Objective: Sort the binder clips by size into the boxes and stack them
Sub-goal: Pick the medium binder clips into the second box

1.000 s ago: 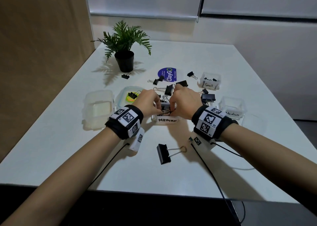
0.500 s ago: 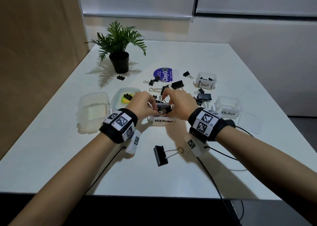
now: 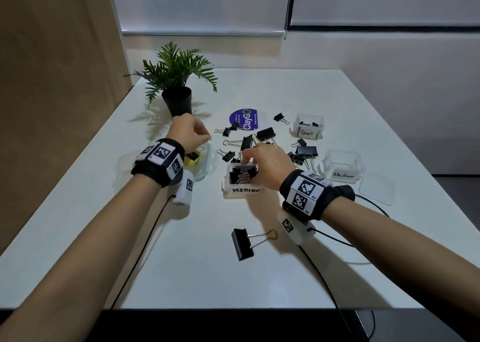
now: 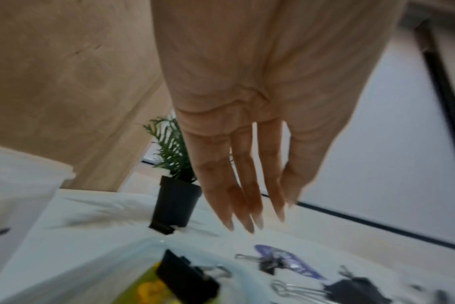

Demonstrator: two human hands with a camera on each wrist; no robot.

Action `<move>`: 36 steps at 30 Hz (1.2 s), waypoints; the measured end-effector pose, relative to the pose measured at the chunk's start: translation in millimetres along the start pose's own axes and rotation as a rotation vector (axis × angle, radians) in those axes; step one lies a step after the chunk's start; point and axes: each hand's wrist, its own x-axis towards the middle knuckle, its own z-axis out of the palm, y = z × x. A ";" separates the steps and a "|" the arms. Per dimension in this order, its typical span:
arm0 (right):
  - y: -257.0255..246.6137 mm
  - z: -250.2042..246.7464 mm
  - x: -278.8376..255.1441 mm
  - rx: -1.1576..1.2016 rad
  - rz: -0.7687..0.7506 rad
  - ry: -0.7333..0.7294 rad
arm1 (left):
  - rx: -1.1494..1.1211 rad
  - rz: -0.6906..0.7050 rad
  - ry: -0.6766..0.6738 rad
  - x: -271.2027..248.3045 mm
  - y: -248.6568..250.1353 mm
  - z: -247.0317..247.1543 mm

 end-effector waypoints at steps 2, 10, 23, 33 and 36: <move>0.5 0.3 -0.2 0.000 -0.012 0.003 | 0.027 -0.072 0.053 17.0 -10.4 3.3; 1.2 0.9 0.4 0.000 -0.041 0.038 | 0.319 -0.296 -0.053 69.0 -18.1 8.0; 0.9 -0.8 -0.3 -0.027 -0.067 0.032 | 0.550 -0.267 -0.264 87.6 -27.4 35.8; -1.5 -3.0 1.0 -0.034 -0.071 0.017 | 0.419 -0.365 -0.406 102.1 -60.0 25.9; -1.9 -3.4 0.8 -0.047 -0.077 0.015 | 0.396 -0.237 -0.500 86.5 -33.9 27.5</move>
